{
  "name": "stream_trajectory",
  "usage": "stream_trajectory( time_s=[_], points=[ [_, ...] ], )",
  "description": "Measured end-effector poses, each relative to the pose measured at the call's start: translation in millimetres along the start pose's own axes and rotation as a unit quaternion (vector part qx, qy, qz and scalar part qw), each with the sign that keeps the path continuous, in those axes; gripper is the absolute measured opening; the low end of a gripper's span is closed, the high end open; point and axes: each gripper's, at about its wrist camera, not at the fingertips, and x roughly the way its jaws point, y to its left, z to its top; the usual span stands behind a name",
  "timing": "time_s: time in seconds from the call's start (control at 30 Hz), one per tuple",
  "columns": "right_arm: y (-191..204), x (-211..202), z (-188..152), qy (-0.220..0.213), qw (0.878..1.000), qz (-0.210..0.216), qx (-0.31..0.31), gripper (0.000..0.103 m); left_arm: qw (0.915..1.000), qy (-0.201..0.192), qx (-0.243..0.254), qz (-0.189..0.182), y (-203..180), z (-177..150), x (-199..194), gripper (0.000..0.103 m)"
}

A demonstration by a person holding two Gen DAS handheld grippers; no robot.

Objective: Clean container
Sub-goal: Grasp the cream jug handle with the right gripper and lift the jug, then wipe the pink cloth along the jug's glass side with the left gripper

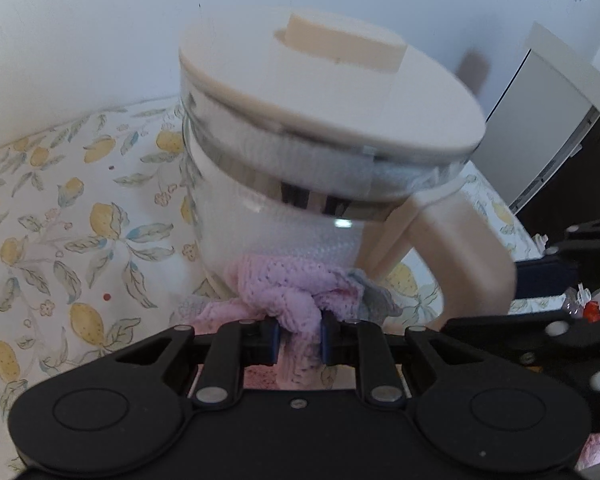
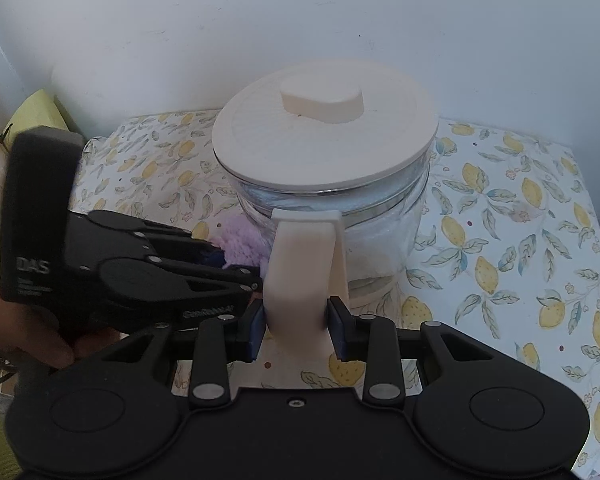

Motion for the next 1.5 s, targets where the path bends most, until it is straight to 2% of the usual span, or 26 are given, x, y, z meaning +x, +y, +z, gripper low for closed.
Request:
stream_trajectory(
  time_s=[0.33, 0.83, 1.03, 1.17, 1.33, 1.5],
  points=[
    [2.3, -0.4, -0.3, 0.001, 1.000, -0.007, 0.009, 0.038, 0.9998, 0.019, 0.006, -0.009, 3.4, -5.7, 15.1, 0.017],
    [3.4, -2.4, -0.3, 0.005, 0.999, -0.014, 0.032, 0.039, 0.9996, 0.025, 0.011, 0.003, -0.9, -15.1, 23.0, 0.017],
    [-2.3, -8.6, 6.1, -0.007, 0.998, -0.006, 0.069, 0.040, 0.9996, 0.024, 0.011, 0.004, -0.7, -18.6, 24.1, 0.018],
    [2.1, -7.7, 16.4, -0.012, 0.998, -0.019, 0.062, 0.040, 0.9996, 0.027, 0.001, -0.001, 1.0, -18.5, 21.8, 0.018],
    [8.9, 3.6, 26.0, 0.003, 0.998, -0.043, 0.046, 0.041, 0.9996, 0.027, -0.004, -0.003, 1.6, -17.8, 12.0, 0.017],
    [11.0, 6.8, 25.6, 0.020, 0.998, -0.045, 0.037, 0.038, 0.9997, 0.016, 0.018, -0.012, -0.2, -12.9, -4.2, 0.017]
  ],
)
